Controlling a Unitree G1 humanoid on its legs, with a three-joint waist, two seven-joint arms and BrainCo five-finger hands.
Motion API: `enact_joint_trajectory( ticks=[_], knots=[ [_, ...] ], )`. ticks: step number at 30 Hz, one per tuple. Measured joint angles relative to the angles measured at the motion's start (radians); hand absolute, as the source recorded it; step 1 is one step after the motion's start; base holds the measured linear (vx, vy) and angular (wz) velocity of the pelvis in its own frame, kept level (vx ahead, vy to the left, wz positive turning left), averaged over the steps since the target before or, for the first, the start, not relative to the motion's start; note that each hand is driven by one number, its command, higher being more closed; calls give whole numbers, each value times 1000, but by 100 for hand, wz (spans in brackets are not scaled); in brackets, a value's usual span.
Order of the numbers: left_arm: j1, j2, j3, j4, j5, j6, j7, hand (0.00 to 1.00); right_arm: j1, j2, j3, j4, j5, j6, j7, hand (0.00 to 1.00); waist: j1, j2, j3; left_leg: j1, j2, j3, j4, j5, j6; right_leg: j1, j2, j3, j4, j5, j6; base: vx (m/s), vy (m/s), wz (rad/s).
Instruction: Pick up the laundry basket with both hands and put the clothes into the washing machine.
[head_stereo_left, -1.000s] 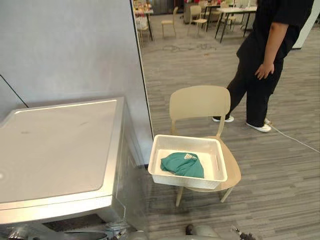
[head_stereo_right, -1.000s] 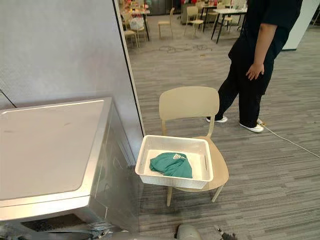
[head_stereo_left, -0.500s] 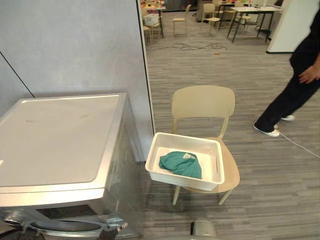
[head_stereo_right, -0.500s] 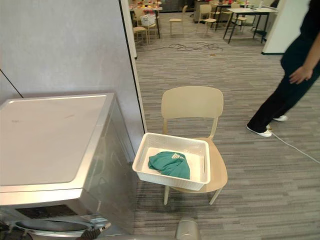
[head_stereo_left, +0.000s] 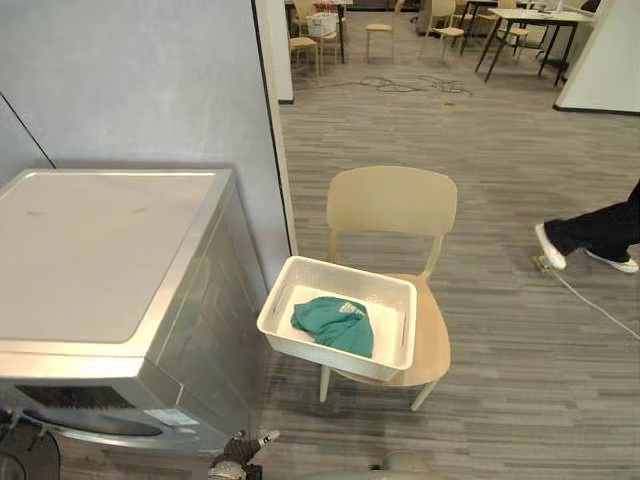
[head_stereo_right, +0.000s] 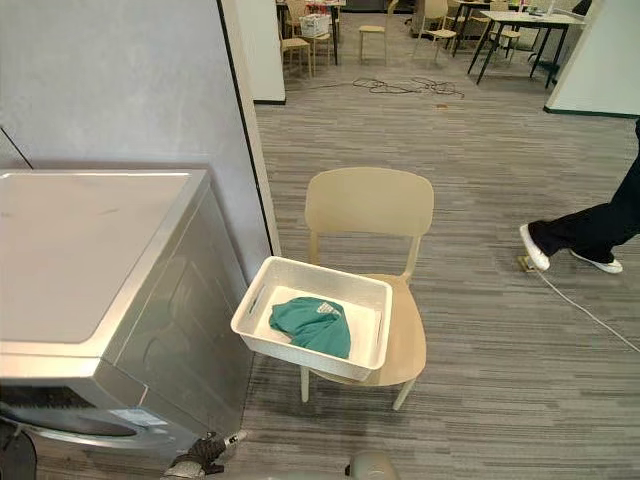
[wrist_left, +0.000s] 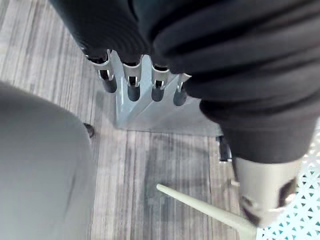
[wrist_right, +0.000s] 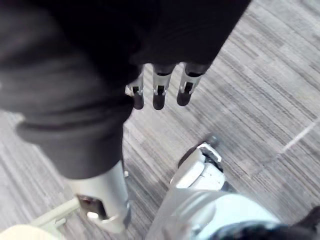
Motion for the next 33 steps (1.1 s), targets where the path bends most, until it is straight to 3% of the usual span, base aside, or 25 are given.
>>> enact_joint_trajectory(
  ticks=[1,3,4,6,7,8,12,16,18,20,26,30,33],
  knots=[
    [-1,1,-1,-1,-1,0,-1,0,18,14,1,-70,0,-4,-1,0,-4,-4,5,-13,-2,15,27,-6,9,5,-11,-17,-28,13,-19,-152,-51,124],
    [-16,4,-7,-17,2,2,3,0,66,42,12,-320,56,-49,-21,0,5,10,27,-70,-35,44,256,-142,-42,36,-39,-92,-47,51,-38,-146,24,99],
    [-12,5,-10,-27,5,2,4,0,72,50,22,-377,55,-55,-21,0,6,12,25,-67,-53,45,276,-170,-46,39,-44,-100,-51,52,-35,-115,46,61],
    [8,3,-29,-40,29,2,3,0,90,84,43,-575,38,-74,-18,0,0,29,24,-32,-94,50,169,-218,-51,66,-44,-110,-115,79,8,-74,57,49],
    [12,1,-43,-47,35,2,3,0,90,93,44,-609,38,-75,-18,0,-1,36,25,-23,-107,47,127,-214,-52,74,-47,-111,-148,94,19,-38,46,44],
    [24,-3,-55,-57,58,1,2,0,98,94,42,-662,15,-76,-23,0,2,23,4,-11,-135,40,46,-189,-48,90,-54,-106,-207,122,32,24,55,38],
    [29,-9,-130,-74,95,0,1,0,77,90,-7,-761,-16,-115,-54,0,-4,45,-5,35,-203,10,-125,-94,-41,103,-87,-97,-271,177,44,52,83,35],
    [31,-25,-205,-74,100,-1,1,0,65,81,-6,-764,-115,-106,-56,0,-1,78,-20,49,-217,-12,-139,-47,-25,114,-88,-91,-288,194,45,124,50,3],
    [32,-23,-239,-76,101,-3,-1,0,46,65,-3,-764,-163,-103,-51,0,-2,77,-20,52,-218,-18,-137,-46,-24,125,-86,-96,-301,195,44,148,3,2],
    [34,-21,-261,-94,107,-12,-3,0,8,15,-3,-764,-211,-101,-48,0,0,72,-18,48,-226,-24,-137,-46,-24,125,-82,-97,-309,196,44,112,-12,2],
    [54,31,-290,-153,129,-41,-47,0,-162,-258,22,-755,-439,-90,3,0,5,49,3,20,-229,-36,-140,-47,-22,113,-78,-97,-349,212,50,43,-3,-1],
    [57,65,-293,-169,158,-44,-68,0,-350,-490,144,-595,-553,-97,43,0,8,49,31,-53,-232,-31,-132,-43,-16,49,-78,-88,-369,243,48,-20,11,-6],
    [50,82,-315,-165,158,-44,-66,0,-463,-586,272,-487,-577,-98,67,0,15,56,81,-99,-231,-31,-111,-42,-15,10,-77,-87,-369,257,44,-51,-2,-2]
  ],
)
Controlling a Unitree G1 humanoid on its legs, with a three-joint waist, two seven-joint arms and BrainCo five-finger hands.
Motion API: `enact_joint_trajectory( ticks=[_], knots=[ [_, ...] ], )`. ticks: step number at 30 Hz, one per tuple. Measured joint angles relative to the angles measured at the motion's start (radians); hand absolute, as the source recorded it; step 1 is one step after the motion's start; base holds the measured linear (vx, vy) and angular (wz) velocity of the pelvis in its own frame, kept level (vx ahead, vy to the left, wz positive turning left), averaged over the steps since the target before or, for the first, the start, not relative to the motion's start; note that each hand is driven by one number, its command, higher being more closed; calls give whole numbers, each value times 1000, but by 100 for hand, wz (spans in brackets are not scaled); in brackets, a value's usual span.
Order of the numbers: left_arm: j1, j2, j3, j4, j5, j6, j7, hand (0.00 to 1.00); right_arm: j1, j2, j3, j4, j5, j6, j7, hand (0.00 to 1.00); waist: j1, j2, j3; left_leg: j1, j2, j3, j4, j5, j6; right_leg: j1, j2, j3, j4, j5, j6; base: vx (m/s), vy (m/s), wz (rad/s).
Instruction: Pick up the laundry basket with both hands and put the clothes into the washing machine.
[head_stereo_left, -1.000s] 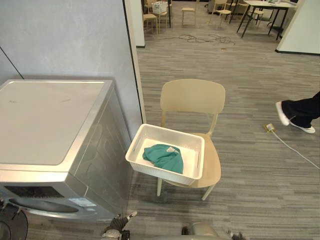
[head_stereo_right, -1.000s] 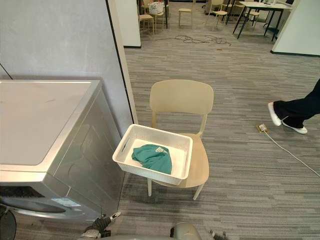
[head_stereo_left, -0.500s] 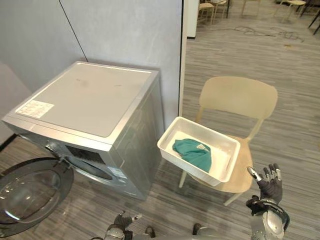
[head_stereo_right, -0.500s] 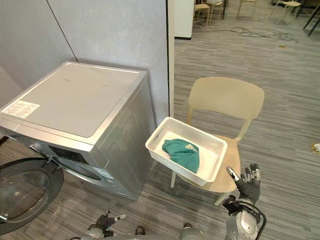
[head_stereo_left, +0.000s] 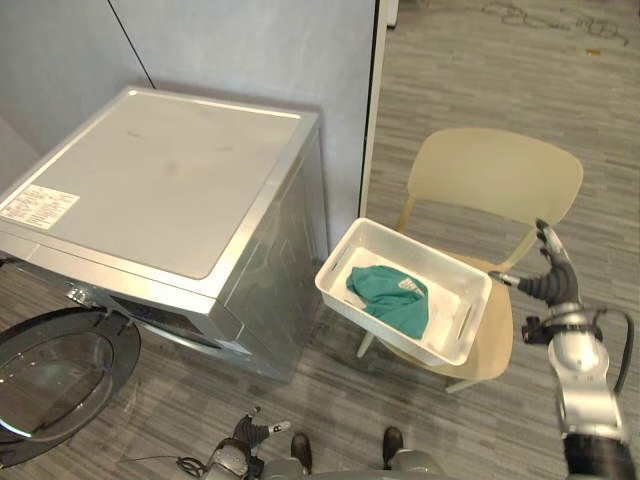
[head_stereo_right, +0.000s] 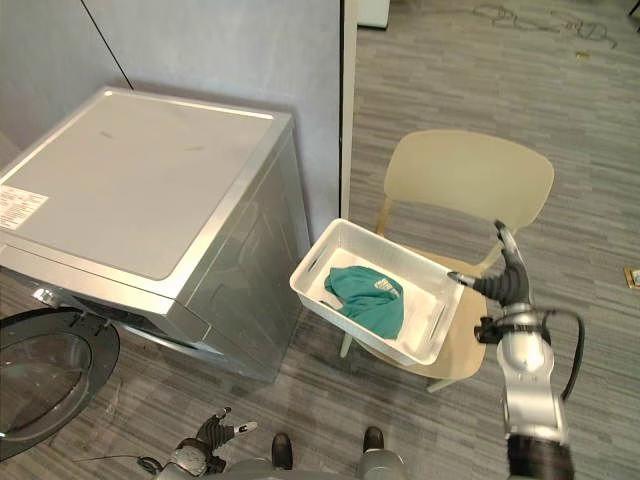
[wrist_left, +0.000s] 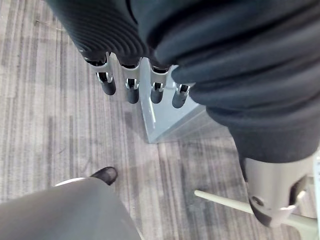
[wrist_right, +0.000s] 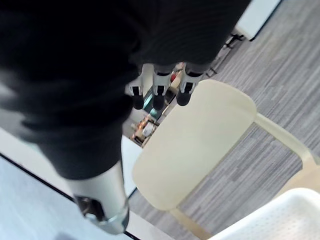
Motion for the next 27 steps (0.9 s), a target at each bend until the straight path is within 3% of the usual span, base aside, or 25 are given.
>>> enact_joint_trajectory(
  ticks=[4,10,18,27],
  knots=[
    [-36,6,-6,13,0,2,2,0,-145,-135,185,70,-104,-8,22,0,20,11,62,-73,1,-4,28,6,8,-70,-2,2,26,10,-4,-65,-8,0],
    [-95,10,-41,-14,-33,-8,19,0,-275,-254,348,71,-186,-44,49,0,23,11,135,-146,-10,-40,72,10,14,-123,-16,-25,64,10,-4,-56,9,16],
    [-121,12,-86,-142,-86,-34,26,0,-353,-300,502,87,-289,-57,85,0,49,14,197,-251,-20,-59,126,18,26,-222,-31,-31,126,9,-5,-88,24,7],
    [-137,12,-95,-243,-123,-37,51,0,-366,-302,530,141,-369,-50,53,0,71,13,245,-332,-19,-61,149,35,32,-331,-46,-26,217,-8,-15,-78,-1,3]
  ],
)
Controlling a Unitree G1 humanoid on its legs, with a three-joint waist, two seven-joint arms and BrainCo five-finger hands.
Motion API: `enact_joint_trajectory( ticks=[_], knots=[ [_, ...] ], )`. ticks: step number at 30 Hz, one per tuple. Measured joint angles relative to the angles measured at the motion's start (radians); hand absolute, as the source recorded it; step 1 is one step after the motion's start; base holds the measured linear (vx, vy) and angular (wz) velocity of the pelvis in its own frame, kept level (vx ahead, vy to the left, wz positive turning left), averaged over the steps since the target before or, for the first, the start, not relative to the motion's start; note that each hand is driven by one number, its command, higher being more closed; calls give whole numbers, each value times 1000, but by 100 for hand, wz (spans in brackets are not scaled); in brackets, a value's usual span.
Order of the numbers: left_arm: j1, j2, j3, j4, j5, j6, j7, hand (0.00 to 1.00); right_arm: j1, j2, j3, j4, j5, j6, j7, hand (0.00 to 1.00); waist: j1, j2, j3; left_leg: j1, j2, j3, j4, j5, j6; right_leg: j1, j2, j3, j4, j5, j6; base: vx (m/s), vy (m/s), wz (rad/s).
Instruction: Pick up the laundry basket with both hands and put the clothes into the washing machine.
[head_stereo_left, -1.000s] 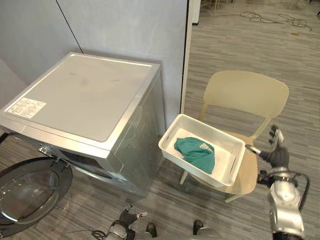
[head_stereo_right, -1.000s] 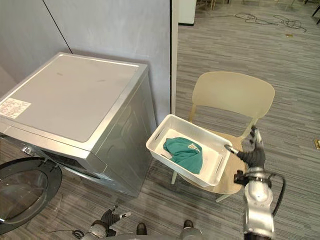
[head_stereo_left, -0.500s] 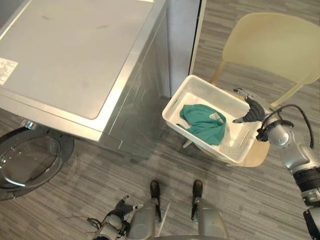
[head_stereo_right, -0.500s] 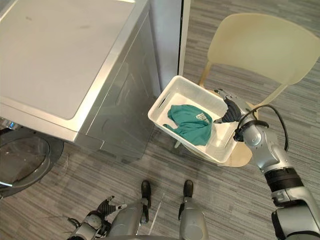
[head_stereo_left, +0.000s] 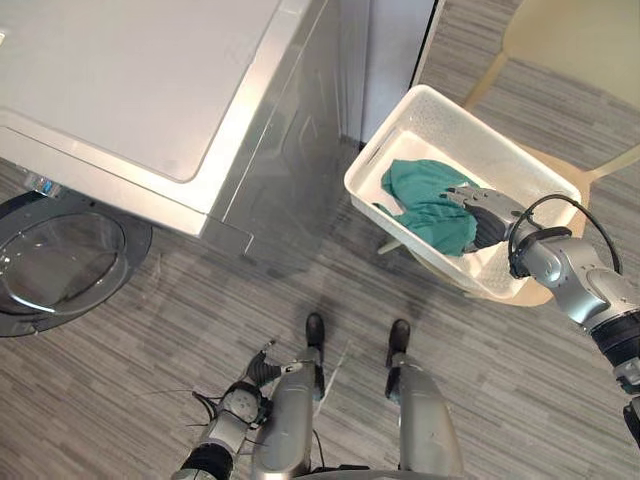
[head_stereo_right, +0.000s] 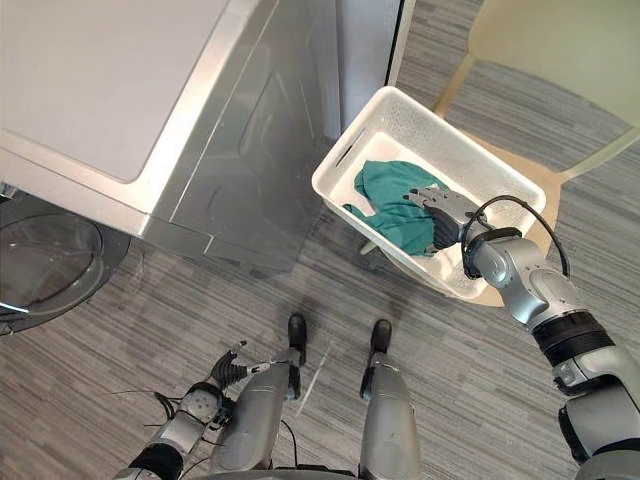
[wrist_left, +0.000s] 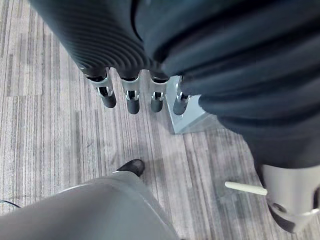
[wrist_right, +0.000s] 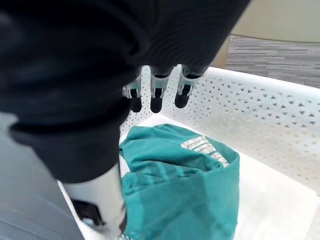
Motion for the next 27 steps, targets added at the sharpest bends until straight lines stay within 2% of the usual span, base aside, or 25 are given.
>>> enact_joint_trajectory(
  ticks=[5,7,9,13,17,26,27],
  knots=[
    [-13,-6,0,-36,-18,0,18,0,-7,2,-5,11,-11,11,-50,0,8,-1,7,-68,-1,-1,1,19,-6,-87,-17,-12,67,-23,-6,-55,-24,13],
    [-28,-14,4,-54,-30,0,24,0,-6,9,-4,29,-35,27,-64,0,29,-1,9,-102,-1,0,2,22,-9,-130,-26,-13,98,-35,-11,-48,-43,9],
    [-44,-28,4,-87,-38,-1,42,0,-8,15,-5,32,-38,39,-82,0,32,-2,10,-138,1,4,2,28,-13,-172,-33,-19,125,-44,-17,-46,-61,17],
    [-63,-46,10,-164,-56,-7,64,0,-41,51,-7,76,-38,48,-120,0,31,-3,23,-202,2,8,33,32,-14,-232,-52,-40,179,-68,-21,-11,-36,21],
    [-72,-52,16,-213,-76,-10,90,0,-80,114,-51,136,-37,85,-174,0,30,-6,28,-290,-1,13,94,29,-10,-309,-73,-50,247,-96,-24,-5,-13,20],
    [-70,-61,46,-207,-95,-7,105,0,-114,204,-88,227,-37,106,-232,0,29,-12,32,-335,8,36,149,7,7,-344,-85,-52,304,-125,-27,-28,-9,7],
    [-70,-62,53,-202,-96,-6,105,0,-114,212,-89,238,-37,107,-233,100,30,-14,31,-335,10,40,152,7,7,-343,-85,-52,306,-125,-27,0,0,0]
  ],
)
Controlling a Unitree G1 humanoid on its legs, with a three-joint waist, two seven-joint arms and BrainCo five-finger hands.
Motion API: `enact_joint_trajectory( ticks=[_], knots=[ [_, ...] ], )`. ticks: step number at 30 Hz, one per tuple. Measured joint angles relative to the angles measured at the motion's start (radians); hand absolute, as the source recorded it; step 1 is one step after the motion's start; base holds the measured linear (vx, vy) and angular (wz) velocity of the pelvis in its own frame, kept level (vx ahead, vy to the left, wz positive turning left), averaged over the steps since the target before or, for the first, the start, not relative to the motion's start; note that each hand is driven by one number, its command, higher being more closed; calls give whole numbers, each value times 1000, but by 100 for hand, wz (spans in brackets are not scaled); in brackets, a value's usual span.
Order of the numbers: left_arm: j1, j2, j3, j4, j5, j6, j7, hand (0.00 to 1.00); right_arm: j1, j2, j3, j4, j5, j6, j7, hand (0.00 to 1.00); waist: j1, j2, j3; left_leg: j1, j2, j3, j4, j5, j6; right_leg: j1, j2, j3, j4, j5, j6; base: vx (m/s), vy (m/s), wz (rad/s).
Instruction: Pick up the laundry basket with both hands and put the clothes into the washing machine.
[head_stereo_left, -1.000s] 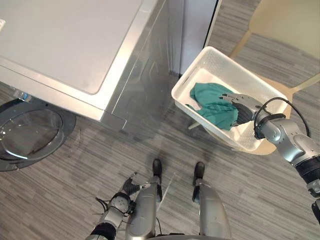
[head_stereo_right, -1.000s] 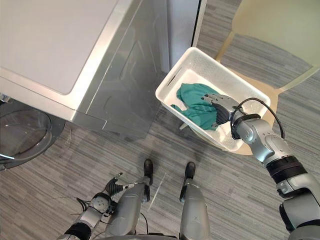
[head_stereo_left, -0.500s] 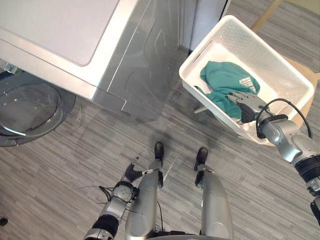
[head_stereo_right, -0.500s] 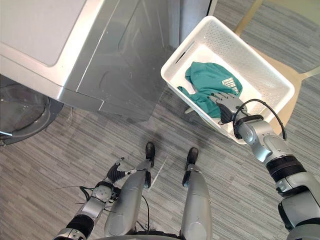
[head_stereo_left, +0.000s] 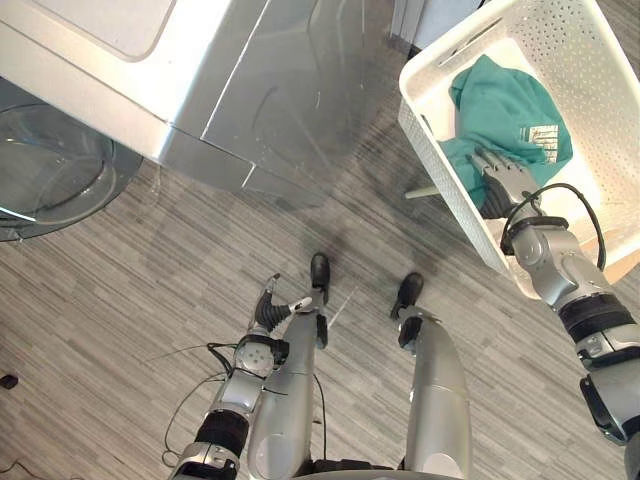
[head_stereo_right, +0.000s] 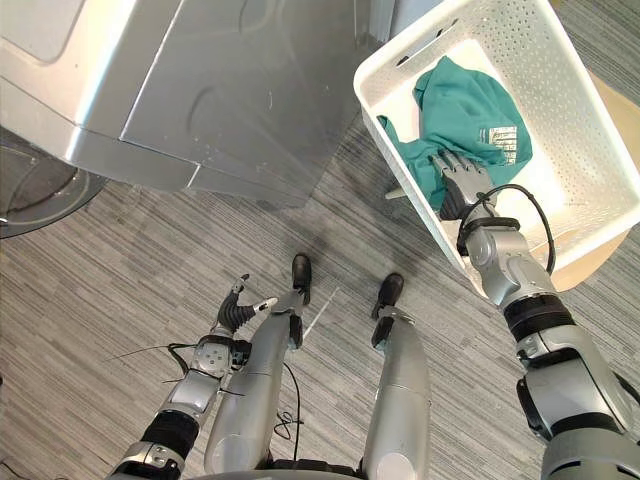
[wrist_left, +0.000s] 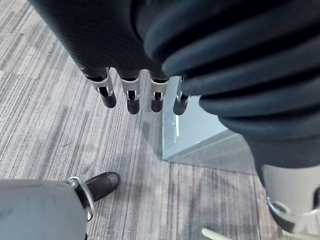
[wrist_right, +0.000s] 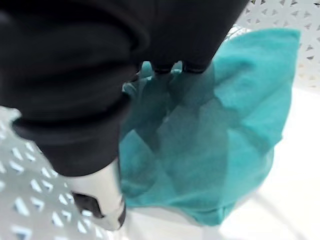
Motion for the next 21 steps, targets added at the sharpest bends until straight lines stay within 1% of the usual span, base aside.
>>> enact_joint_trajectory(
  ticks=[5,8,10,12,13,16,17,19,21],
  knots=[
    [-2,0,1,5,0,1,2,0,1,30,-40,24,-1,1,-5,100,-1,-10,1,9,1,-3,7,5,2,14,0,-2,4,1,-1,4,-2,1],
    [-9,0,1,10,0,1,7,0,24,37,-39,62,-1,8,2,100,2,-12,1,44,3,-10,6,6,1,57,1,-13,-5,0,0,36,-12,5],
    [-13,1,4,13,-1,1,22,0,58,44,-40,64,0,22,11,100,3,-17,-1,63,3,-10,4,4,2,79,2,-15,-11,0,0,38,-12,2],
    [-13,1,4,12,0,1,22,0,94,45,-42,60,1,26,27,100,2,-20,-1,80,3,-9,1,2,7,98,3,-16,-19,0,0,35,-5,-2],
    [-12,2,4,12,0,2,22,0,131,48,-44,58,2,26,28,100,2,-25,-4,95,3,-5,-2,1,7,111,4,-13,-22,0,1,42,-9,-5],
    [-9,5,6,13,0,3,20,0,192,49,-89,24,5,30,45,100,0,-31,-4,139,6,-1,-2,-3,6,159,8,-13,-33,-1,3,32,-15,-6],
    [-5,7,6,14,0,3,18,0,209,49,-109,5,10,34,46,100,-1,-35,-5,162,10,2,-2,-8,6,182,14,-10,-40,0,4,25,-24,-16],
    [15,20,7,15,1,3,12,0,231,49,-140,-30,11,39,47,100,0,-53,-13,202,13,12,-10,-17,5,213,18,-1,-49,-3,7,21,-29,-15],
    [27,29,7,30,3,7,-5,0,252,44,-178,-60,11,41,48,100,-3,-63,-19,233,15,14,-19,-19,2,243,22,-1,-63,-6,13,24,-30,-7]
  ],
)
